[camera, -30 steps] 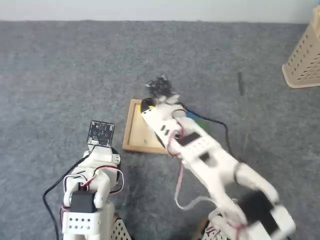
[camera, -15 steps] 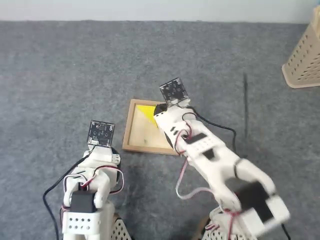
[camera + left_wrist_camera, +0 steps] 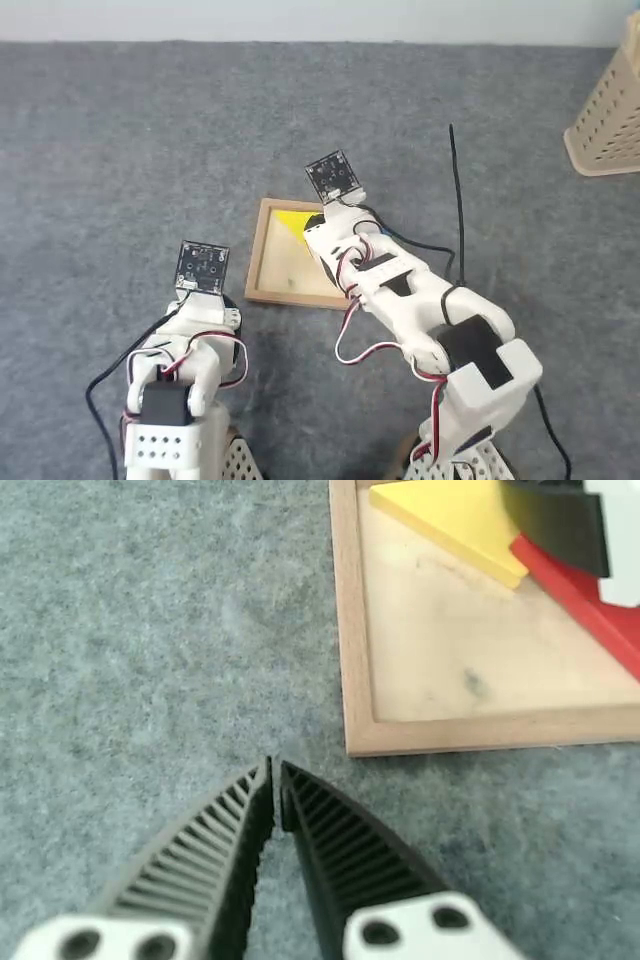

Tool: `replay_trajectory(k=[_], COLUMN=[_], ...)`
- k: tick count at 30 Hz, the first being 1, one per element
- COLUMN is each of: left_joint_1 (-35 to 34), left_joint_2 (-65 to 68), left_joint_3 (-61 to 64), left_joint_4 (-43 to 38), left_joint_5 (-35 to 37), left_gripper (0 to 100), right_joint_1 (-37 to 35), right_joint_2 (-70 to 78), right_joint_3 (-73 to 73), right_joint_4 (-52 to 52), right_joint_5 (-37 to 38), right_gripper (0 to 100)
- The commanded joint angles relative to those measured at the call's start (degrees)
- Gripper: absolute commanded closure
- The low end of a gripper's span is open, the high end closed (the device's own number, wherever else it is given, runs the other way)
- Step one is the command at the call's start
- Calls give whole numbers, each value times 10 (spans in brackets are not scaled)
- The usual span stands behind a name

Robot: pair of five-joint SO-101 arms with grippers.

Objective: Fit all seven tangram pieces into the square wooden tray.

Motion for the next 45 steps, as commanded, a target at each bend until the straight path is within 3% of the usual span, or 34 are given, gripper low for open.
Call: replay_trajectory(k=[1,15,27,34,45], left_joint_1=[-3,-3,-3,-3,-3], left_joint_2=[-2,-2,-2,-2,-2], left_joint_3=[-3,-3,-3,-3,-3], left_joint_4=[3,3,3,3,3], left_joint_5=[5,5,5,5,5], left_gripper=[989,989,989,989,989], right_joint_1=[-6,-3,-8,-7,7], right_joint_2=[-34,-216,-76,13,27], right_joint_3=[16,141,23,-62,-110], right_joint_4=[-8,-8,-8,43,57], right_joint_5=[10,10,12,86,87], right_gripper=[991,991,991,991,991])
